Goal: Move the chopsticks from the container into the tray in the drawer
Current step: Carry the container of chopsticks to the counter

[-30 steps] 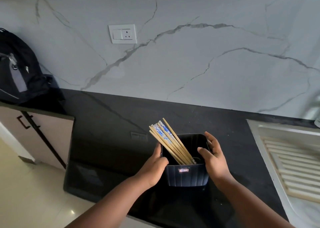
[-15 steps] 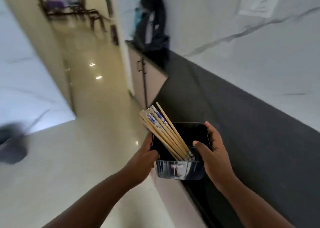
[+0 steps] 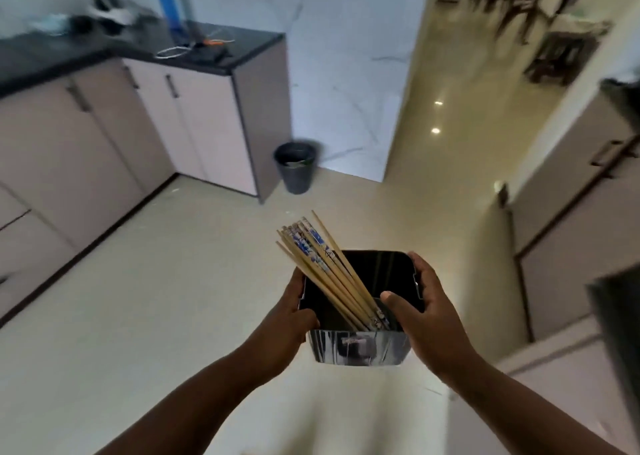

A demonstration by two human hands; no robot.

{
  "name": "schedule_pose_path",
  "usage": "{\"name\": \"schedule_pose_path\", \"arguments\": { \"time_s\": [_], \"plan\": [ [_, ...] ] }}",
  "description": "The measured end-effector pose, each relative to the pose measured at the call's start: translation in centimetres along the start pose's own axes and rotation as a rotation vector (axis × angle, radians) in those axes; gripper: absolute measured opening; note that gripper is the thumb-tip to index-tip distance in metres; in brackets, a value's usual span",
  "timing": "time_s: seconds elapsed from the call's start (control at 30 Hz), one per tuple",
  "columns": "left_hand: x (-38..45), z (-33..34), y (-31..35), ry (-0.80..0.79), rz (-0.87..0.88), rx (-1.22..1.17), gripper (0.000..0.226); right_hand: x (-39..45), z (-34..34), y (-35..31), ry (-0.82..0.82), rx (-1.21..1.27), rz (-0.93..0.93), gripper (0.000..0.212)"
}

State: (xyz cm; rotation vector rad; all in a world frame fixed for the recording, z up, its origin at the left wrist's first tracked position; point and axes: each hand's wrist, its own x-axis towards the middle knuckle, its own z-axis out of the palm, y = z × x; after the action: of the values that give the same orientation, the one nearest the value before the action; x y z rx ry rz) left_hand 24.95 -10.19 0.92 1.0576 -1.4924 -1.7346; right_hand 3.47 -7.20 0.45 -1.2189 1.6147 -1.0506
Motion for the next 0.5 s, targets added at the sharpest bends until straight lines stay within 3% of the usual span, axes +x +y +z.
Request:
{"name": "schedule_pose_path", "arguments": {
  "time_s": [0.33, 0.5],
  "plan": [
    [-6.5, -22.1, 0.3, 0.309, 0.034, 0.051, 0.084, 8.9, 21.6, -9.6, -0.529, -0.225, -0.114, 0.098],
    [-8.4, -29.7, 1.2, 0.465, 0.056, 0.028, 0.084, 12.7, 29.7, -14.9, -0.653, -0.239, -0.177, 0.104]
  ]
}}
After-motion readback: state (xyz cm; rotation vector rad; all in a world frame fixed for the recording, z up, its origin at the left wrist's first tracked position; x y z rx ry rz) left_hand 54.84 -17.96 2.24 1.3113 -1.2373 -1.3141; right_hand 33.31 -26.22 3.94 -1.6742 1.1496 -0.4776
